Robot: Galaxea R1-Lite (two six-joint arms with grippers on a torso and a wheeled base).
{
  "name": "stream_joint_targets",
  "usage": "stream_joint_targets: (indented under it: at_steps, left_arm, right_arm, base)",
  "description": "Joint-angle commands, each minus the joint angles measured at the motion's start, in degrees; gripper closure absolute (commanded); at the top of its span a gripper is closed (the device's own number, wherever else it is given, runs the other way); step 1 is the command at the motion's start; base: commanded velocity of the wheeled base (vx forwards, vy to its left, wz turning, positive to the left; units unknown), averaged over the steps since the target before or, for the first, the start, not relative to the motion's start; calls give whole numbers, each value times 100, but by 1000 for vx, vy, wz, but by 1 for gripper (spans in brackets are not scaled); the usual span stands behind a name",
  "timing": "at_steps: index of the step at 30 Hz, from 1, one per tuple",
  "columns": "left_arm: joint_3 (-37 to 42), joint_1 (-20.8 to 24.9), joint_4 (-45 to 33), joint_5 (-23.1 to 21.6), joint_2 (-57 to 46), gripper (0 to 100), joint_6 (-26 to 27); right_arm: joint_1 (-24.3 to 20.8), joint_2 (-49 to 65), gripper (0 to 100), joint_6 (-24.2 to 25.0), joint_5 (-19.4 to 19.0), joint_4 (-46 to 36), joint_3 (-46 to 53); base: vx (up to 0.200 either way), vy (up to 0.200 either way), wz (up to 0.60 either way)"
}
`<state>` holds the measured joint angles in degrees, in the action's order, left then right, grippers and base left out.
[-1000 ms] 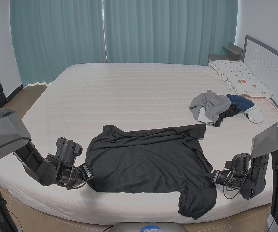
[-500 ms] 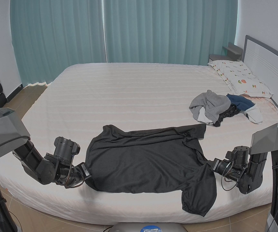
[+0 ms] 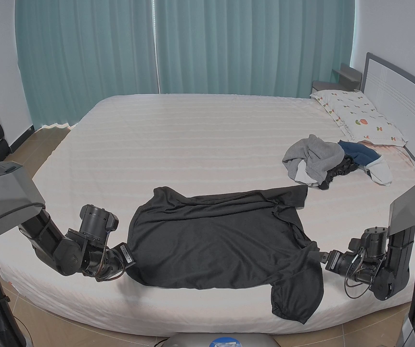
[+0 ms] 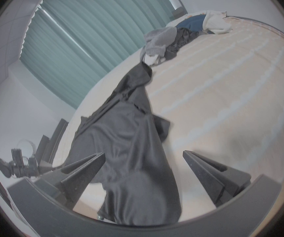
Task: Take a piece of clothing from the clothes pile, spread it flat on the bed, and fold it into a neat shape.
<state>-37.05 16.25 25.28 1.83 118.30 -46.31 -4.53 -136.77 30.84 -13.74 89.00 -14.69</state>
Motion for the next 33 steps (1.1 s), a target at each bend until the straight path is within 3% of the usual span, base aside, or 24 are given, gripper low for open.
stream_joint_targets:
  at_steps: [1, 5, 21, 22, 33]
  left_arm:
    - [13, 1, -6, -7, -26, 100, -1]
    - [13, -8, -6, -7, 18, 100, -1]
    - [13, 1, -6, -16, -17, 100, -1]
    - [13, 1, -6, -25, -17, 100, -1]
    - [-39, -140, -41, -42, -17, 100, -18]
  right_arm:
    - [-285, 45, 0, -412, -103, 3, 819]
    - [-390, -324, 0, -685, -94, 73, 950]
    - [-469, -535, 0, -685, -103, 73, 906]
    - [-469, -535, 100, -676, -103, 73, 898]
    - [-452, -430, 100, -623, 3, 73, 819]
  base:
    - [0, 0, 0]
    - [0, 0, 0]
    - [0, 0, 0]
    - [0, 0, 0]
    - [0, 0, 0]
